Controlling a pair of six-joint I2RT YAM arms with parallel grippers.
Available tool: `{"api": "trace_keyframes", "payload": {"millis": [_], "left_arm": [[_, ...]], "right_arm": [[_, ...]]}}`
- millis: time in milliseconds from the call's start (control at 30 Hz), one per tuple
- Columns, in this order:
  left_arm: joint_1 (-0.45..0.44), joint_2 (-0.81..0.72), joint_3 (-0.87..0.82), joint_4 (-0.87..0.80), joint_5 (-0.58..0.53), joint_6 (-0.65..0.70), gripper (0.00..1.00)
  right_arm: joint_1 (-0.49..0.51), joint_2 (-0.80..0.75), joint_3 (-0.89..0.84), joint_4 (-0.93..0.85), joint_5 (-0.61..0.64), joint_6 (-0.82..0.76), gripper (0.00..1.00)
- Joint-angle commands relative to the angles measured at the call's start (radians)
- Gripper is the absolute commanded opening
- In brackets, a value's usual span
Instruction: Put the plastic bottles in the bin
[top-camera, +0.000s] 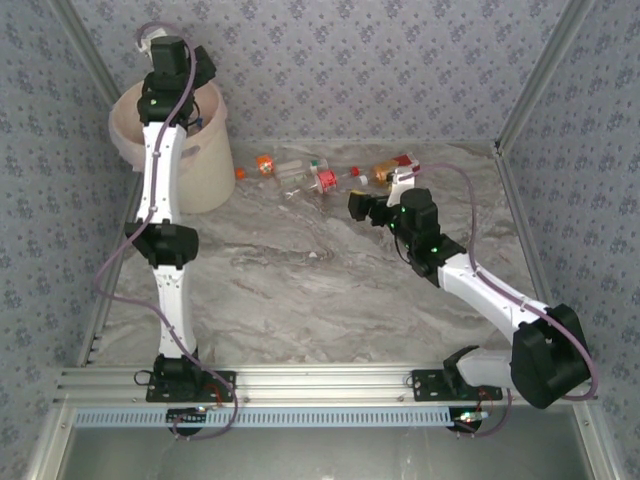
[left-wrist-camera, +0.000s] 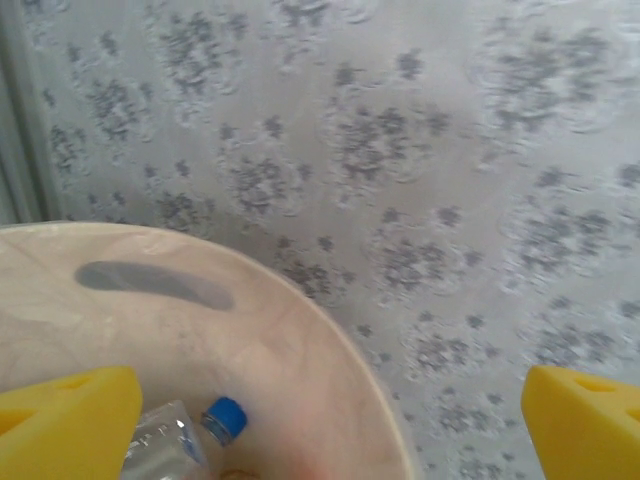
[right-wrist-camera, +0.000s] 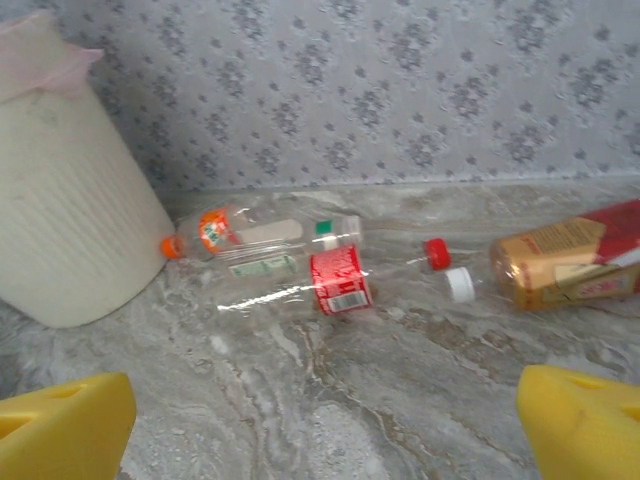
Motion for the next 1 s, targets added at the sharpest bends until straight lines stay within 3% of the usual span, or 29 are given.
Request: {"api": "trace_keyframes", "payload": {"millis": [0,267,567,733,833,967], "left_arm": [[-0.026,-0.096,0.025,-0.027,0.065,0.080,0.98],[-0.089,-0.199,-0.195,0.087,0.195,0.126,0.98],[-0.157,-0.377,-0.527,0.143,0.262,0.125,0.98],[-0.179,-0.602,-0.961,0.430,0.316,0.047,0.98],[-0.184,-0.734,-1.246,0.677,0.420,-0.041,0.98],[-0.191,-0.848,-1.485,0.829,0.470,-0.150,0.98]], "right_arm": [[-0.029,-0.007,0.010,-0.041,0.034,0.059,1.00],[-0.159,0.061,0.032,-0.083,0.002,0.173,1.00],[-0.269,0.271,0.212,-0.219,0.003,0.277,1.00],[-0.327,0.417,0.295,-0.192,-0.050,0.391,1.00],[-0.350,0.508,0.354,-0.171,-0.059,0.451,1.00],[-0.396,0.637,0.504,-0.228,-0.117,0.555,1.00]]}}
